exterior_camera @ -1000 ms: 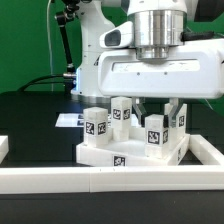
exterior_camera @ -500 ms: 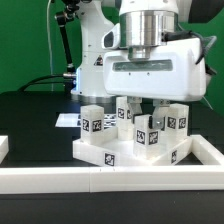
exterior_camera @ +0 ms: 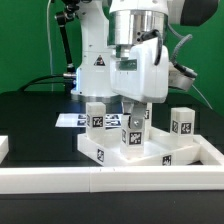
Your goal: Assemble square table
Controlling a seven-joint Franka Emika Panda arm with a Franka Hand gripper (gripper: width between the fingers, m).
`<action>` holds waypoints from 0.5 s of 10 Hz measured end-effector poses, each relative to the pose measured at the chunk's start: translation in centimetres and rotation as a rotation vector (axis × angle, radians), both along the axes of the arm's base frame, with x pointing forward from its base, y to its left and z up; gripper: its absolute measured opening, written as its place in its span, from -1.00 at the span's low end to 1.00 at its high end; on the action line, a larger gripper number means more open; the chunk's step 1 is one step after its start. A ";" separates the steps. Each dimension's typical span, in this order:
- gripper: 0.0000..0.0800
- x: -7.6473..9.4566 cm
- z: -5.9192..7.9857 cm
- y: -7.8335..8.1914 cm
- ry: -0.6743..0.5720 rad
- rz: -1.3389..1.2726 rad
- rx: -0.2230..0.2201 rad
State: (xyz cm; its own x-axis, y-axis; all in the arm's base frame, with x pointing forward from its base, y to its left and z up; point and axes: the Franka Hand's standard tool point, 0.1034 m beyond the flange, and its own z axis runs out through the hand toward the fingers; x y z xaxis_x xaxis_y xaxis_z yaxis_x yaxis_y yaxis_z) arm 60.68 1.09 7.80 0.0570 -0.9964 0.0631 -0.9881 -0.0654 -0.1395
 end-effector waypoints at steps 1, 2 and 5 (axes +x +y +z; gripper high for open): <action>-0.25 0.0 0.0 -0.3 -0.003 -0.035 0.003; -0.25 0.0 0.0 -0.2 -0.003 -0.022 0.002; 0.54 0.1 0.5 0.3 -0.002 0.003 0.010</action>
Offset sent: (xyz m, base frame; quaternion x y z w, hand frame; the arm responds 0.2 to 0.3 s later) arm 0.0000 0.0000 0.0000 0.0000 0.0000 0.0000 1.0000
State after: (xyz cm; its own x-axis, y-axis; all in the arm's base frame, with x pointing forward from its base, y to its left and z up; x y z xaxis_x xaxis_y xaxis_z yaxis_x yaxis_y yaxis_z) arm 60.77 1.39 8.35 0.0597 -0.9968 0.0535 -0.9875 -0.0668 -0.1425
